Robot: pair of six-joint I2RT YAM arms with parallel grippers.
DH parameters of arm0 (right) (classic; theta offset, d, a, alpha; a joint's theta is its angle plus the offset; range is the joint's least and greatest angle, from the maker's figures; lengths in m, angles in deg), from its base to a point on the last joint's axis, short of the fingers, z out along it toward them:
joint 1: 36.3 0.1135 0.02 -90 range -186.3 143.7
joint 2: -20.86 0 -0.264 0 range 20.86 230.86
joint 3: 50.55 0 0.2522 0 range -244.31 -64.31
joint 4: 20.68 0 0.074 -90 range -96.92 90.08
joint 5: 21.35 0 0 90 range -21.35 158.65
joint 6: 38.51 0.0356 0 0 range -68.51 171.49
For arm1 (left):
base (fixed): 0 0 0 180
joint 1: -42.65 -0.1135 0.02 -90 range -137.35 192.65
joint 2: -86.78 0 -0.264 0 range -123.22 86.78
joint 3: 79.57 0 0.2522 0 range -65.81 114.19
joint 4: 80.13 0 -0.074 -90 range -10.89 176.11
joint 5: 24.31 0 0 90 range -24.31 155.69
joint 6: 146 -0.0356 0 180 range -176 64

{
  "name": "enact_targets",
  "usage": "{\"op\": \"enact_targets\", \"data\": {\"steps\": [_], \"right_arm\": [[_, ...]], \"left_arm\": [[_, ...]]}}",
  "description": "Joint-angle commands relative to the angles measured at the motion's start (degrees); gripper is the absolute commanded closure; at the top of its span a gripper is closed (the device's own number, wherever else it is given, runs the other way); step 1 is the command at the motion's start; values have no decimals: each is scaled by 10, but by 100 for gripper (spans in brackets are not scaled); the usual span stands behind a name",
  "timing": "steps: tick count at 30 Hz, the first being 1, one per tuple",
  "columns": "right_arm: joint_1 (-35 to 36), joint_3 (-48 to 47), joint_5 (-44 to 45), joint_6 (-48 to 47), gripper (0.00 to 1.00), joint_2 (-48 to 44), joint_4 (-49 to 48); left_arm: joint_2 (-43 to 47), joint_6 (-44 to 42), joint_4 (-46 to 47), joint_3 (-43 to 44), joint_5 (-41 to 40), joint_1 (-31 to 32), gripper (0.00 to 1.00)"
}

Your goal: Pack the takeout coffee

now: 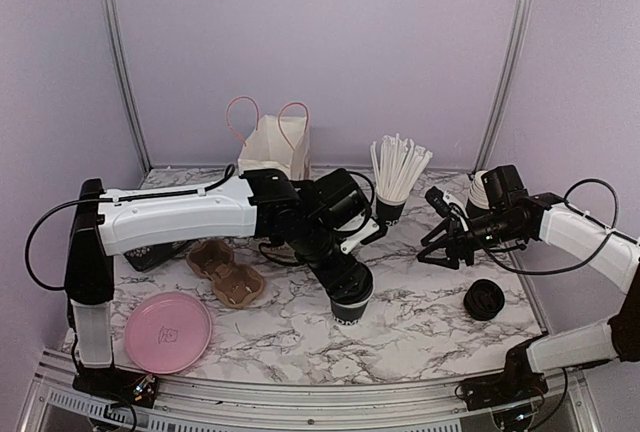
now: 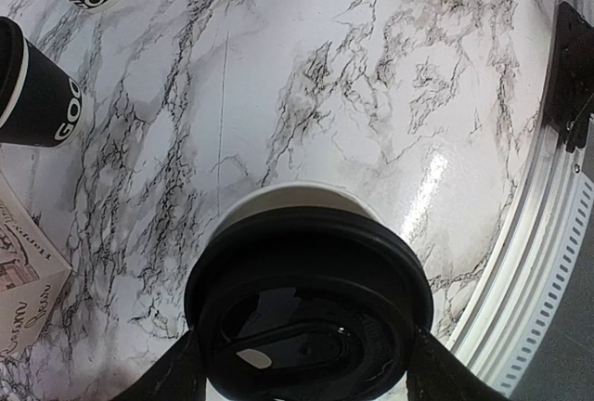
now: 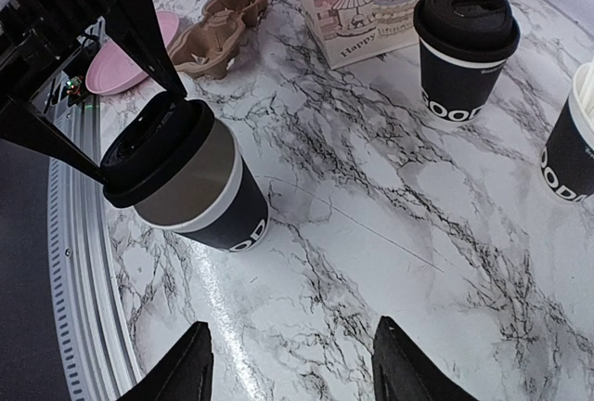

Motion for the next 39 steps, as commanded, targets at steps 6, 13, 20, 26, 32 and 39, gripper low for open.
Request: {"op": "enact_targets", "data": {"steps": [6, 13, 20, 26, 32, 39], "right_arm": [[5, -2, -3, -9, 43, -1, 4], [5, -2, -3, -9, 43, -1, 4], [7, -1, -1, 8, 40, -2, 1], [18, -13, -36, 69, 39, 26, 1], [87, -67, -49, 92, 43, 103, 51], [91, -63, -158, 160, 50, 194, 31]], "left_arm": [[-40, -1, -17, 22, -22, 1, 23], [-48, 3, -17, 38, -35, 1, 18], [-7, 5, -15, 38, -47, 4, 1], [93, 48, 23, -32, -106, 5, 1], [170, 173, 118, -182, -112, -11, 5], [203, 292, 260, -281, -37, -38, 17]]}}
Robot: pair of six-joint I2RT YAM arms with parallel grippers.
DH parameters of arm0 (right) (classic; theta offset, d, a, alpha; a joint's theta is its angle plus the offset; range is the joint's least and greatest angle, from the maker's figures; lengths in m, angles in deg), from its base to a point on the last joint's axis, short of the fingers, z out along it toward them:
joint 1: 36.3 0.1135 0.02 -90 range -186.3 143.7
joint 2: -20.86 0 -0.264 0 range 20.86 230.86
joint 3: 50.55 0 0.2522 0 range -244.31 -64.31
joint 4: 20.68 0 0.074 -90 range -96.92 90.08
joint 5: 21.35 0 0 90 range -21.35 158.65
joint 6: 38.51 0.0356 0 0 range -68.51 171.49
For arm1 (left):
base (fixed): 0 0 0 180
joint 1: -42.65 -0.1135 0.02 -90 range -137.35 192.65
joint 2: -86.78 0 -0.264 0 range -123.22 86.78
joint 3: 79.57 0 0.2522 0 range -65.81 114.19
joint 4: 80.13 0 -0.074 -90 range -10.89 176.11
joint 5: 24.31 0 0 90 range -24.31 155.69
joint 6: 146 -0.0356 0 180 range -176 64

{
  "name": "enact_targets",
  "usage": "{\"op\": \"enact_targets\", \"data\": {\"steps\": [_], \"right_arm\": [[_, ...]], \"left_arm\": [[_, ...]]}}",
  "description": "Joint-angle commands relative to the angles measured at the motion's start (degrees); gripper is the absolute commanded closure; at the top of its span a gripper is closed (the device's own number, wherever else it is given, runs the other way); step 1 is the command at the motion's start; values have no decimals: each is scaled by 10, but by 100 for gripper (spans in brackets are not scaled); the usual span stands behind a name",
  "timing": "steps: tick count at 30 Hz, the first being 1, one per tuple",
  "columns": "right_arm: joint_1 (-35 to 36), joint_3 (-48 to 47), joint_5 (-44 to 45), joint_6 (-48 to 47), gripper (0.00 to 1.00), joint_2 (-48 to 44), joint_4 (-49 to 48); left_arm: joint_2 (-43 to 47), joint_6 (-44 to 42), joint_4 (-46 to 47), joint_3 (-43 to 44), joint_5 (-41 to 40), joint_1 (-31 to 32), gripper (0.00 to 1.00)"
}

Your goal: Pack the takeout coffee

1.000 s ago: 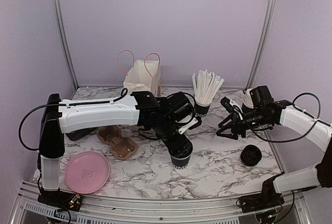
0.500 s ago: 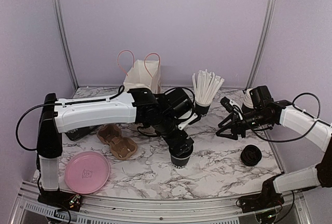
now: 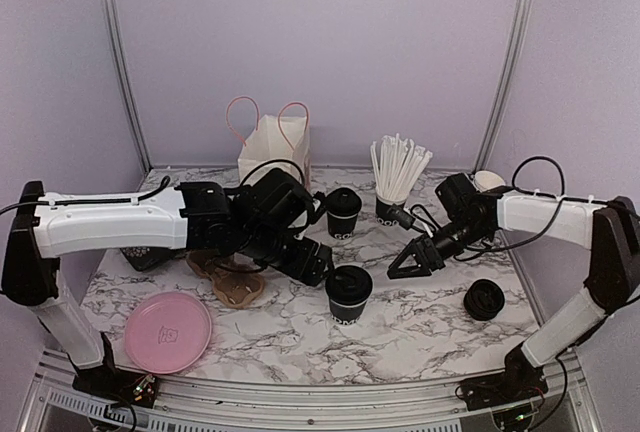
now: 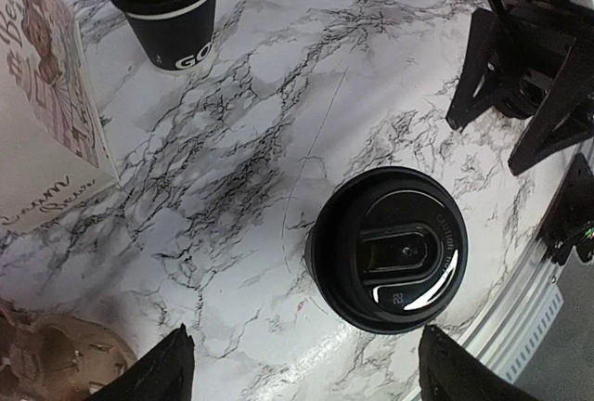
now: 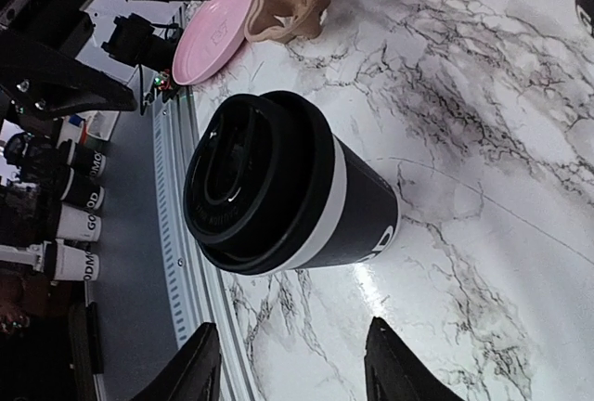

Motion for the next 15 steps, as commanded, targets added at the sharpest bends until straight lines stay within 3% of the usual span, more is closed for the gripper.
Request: {"op": "enact_targets", "data": {"steps": [1, 15], "right_arm": [[3, -6, -83, 47, 51, 42, 0], [29, -16, -129, 40, 58, 98, 1]], "left_arm": [[13, 96, 115, -45, 43, -16, 18], [-51, 118, 165, -52, 128, -26, 29]]}}
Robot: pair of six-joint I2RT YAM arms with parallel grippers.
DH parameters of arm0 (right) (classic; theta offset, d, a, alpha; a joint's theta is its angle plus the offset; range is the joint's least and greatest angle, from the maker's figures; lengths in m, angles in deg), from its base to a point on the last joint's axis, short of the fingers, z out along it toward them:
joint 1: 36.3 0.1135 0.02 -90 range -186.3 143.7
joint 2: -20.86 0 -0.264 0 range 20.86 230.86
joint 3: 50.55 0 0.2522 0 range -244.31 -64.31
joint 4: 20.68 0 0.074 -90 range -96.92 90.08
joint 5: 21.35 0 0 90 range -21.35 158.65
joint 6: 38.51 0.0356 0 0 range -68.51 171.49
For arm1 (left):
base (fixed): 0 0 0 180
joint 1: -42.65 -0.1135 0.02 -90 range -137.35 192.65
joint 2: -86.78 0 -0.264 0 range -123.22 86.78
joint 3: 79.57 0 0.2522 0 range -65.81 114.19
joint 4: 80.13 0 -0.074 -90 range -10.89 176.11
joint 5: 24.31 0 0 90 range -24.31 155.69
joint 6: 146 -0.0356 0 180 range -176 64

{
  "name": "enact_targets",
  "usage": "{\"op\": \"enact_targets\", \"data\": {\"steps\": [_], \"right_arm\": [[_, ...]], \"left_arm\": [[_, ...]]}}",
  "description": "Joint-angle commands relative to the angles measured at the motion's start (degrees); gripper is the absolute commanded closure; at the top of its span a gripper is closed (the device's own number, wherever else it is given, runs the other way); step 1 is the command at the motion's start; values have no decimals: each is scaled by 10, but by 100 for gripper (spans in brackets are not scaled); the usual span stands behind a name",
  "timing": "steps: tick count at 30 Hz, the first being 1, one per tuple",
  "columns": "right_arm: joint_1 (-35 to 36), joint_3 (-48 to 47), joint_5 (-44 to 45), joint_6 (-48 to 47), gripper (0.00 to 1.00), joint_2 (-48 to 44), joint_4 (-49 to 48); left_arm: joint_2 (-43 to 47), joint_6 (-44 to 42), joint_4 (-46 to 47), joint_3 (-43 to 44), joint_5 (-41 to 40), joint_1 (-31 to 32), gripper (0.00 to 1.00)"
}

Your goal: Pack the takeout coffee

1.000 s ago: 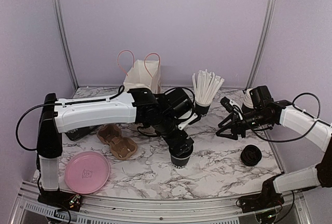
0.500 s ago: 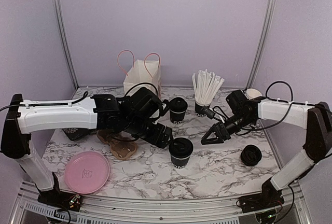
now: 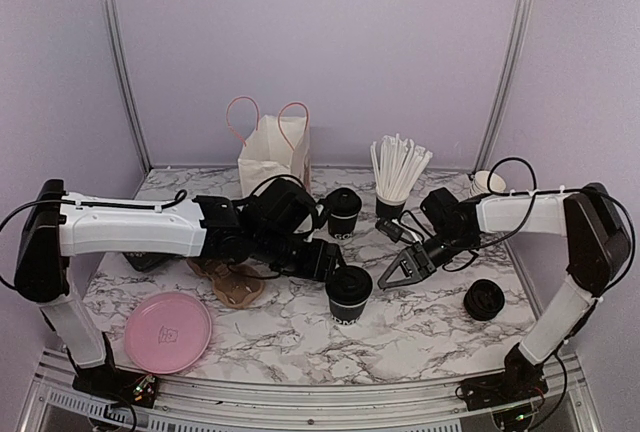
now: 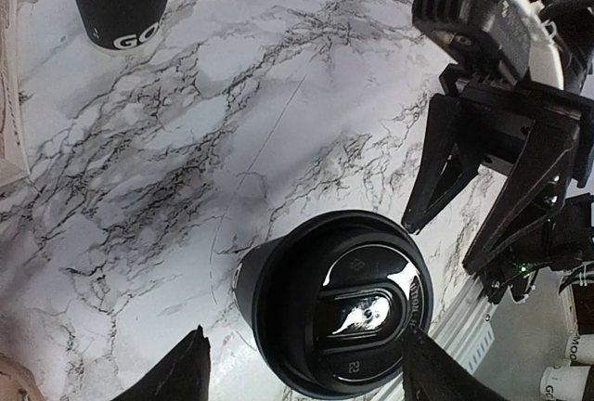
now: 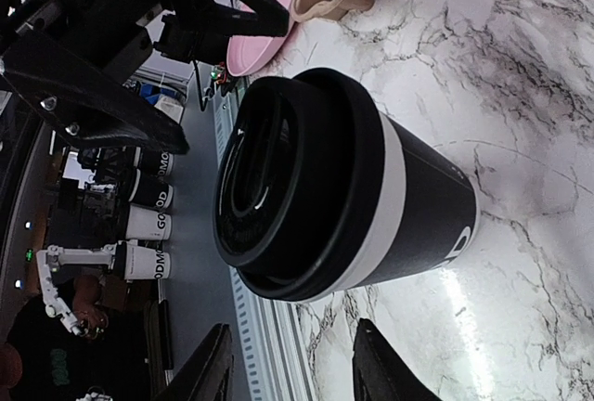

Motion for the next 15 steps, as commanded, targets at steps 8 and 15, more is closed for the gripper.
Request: {"op": "enact_targets", "data": {"steps": [8, 15], "right_arm": [[13, -27, -32, -3, 64, 26, 1], [22, -36, -48, -8, 67, 43, 0]], "left_arm": [[-31, 2, 20, 5, 49, -2, 31], [-46, -1, 21, 3, 59, -1, 37]]}}
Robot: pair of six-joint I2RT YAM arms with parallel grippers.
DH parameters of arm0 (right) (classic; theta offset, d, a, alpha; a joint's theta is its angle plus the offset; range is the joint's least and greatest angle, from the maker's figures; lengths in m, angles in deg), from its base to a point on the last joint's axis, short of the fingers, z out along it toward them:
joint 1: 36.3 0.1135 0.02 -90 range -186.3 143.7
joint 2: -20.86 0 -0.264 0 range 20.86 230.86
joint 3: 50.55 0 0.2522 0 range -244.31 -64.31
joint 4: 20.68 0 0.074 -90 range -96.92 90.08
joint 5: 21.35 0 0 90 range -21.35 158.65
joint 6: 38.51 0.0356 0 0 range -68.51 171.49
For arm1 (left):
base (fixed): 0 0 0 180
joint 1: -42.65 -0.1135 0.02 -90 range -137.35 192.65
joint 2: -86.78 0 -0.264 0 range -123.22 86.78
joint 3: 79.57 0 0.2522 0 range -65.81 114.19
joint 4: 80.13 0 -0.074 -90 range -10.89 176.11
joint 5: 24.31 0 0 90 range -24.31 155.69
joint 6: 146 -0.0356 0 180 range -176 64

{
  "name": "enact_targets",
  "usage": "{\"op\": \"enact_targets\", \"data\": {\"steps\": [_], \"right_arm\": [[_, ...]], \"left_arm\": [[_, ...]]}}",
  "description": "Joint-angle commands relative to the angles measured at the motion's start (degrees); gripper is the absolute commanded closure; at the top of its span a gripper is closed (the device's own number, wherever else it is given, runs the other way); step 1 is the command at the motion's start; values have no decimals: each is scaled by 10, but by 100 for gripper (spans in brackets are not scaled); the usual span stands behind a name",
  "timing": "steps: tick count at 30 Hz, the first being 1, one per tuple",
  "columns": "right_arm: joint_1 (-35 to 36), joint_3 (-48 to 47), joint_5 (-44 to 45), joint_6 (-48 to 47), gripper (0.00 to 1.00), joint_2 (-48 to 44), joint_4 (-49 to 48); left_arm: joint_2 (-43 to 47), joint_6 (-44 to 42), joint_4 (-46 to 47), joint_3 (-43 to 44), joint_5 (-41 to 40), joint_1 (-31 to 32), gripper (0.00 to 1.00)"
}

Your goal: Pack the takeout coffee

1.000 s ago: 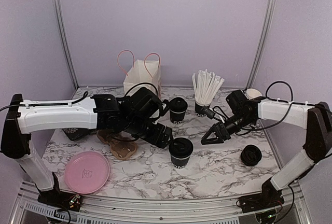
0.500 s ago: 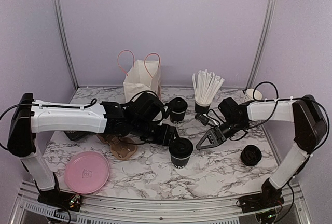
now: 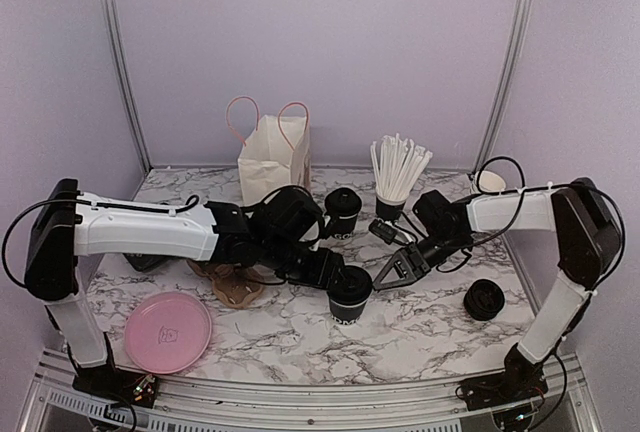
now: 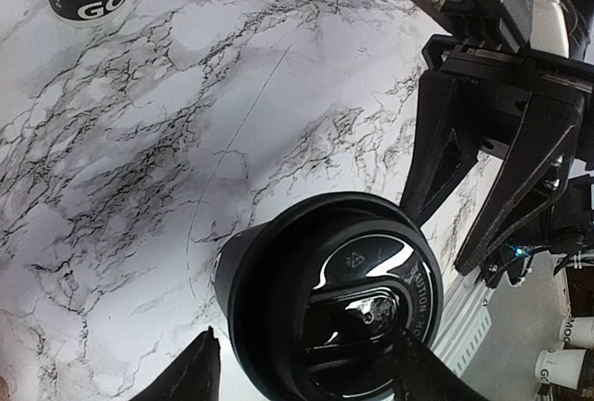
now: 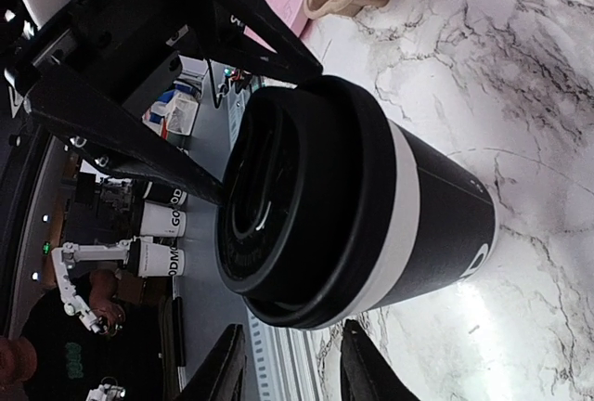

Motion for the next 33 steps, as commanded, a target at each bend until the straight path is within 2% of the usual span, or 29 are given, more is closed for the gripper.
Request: {"op": "enact_targets", "data": {"steps": [1, 24, 26, 31, 33], "right_arm": [[12, -21, -23, -6, 67, 12, -2], [29, -62, -36, 48, 72, 85, -21], [29, -62, -8, 59, 74, 91, -27], [29, -67, 174, 77, 77, 99, -32], [29, -74, 200, 75, 77, 106, -27]], "left_arm": [[-18, -3, 9, 2, 16, -1, 38], [-60, -5, 33, -20, 27, 6, 47], [-63, -2, 41, -32, 26, 6, 48], [-77, 1, 55, -58, 26, 4, 50], [-85, 6, 65, -70, 33, 1, 53]]}}
